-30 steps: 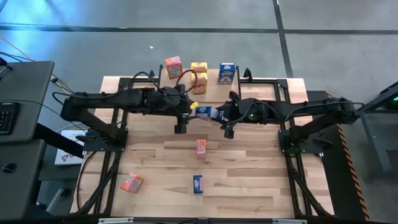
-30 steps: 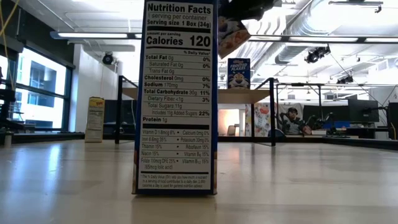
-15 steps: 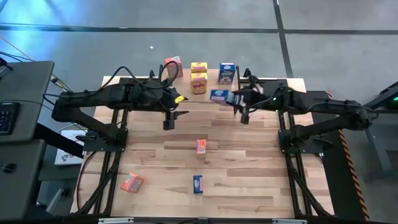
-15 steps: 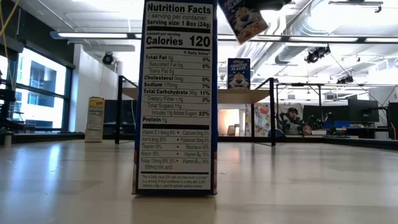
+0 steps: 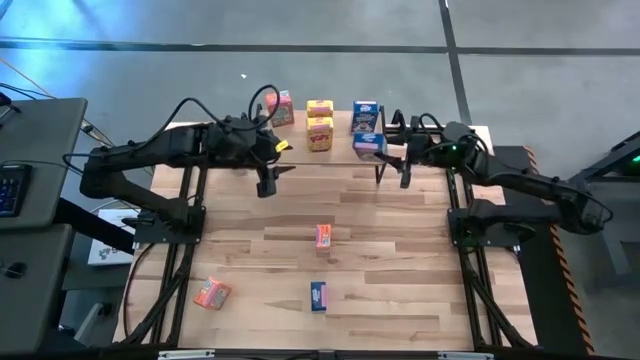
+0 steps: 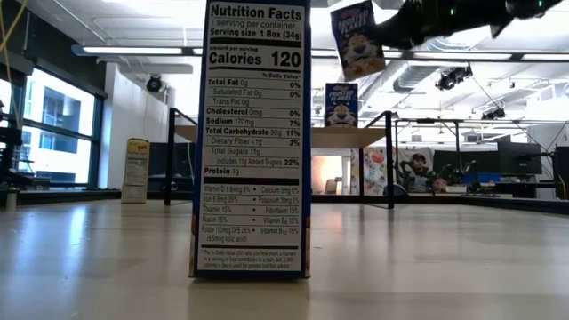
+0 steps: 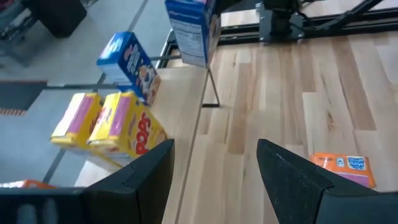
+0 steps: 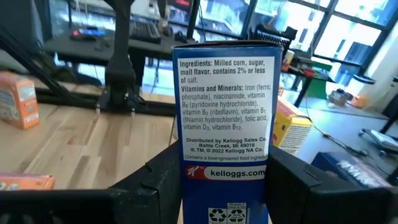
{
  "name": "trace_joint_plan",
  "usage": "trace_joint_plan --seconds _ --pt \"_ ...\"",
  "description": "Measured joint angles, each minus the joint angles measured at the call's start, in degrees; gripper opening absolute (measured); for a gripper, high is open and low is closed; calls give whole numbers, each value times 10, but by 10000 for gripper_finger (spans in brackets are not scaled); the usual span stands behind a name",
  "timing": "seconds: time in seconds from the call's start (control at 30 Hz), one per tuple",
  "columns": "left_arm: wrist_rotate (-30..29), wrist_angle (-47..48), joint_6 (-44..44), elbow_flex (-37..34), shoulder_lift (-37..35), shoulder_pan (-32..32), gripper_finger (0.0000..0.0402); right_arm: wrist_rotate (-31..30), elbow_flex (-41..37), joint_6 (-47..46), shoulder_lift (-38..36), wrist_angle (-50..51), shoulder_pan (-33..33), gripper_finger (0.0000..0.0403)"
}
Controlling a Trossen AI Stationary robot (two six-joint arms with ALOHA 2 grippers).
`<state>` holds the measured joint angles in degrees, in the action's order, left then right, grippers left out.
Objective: Stack cereal on shelf
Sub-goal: Put the top blue cereal box on the shelf aligned with the other blue cereal box
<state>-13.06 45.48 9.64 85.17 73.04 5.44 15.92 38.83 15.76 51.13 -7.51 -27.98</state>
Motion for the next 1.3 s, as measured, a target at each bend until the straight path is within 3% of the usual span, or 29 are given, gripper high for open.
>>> trace_joint_plan --seconds 0.33,0.73,1.0,1.3 --pt "20 3 -18 -32 -3 23 218 119 -129 -86 2 -221 -99 170" --pt "23 -145 -71 -244 -114 37 218 163 -147 -114 83 -324 -119 170" --pt "29 -187 -86 -331 -200 37 218 183 -146 -129 147 -392 -136 170" --pt "42 -289 -111 -482 -320 36 218 188 -146 -145 167 -405 -146 170"
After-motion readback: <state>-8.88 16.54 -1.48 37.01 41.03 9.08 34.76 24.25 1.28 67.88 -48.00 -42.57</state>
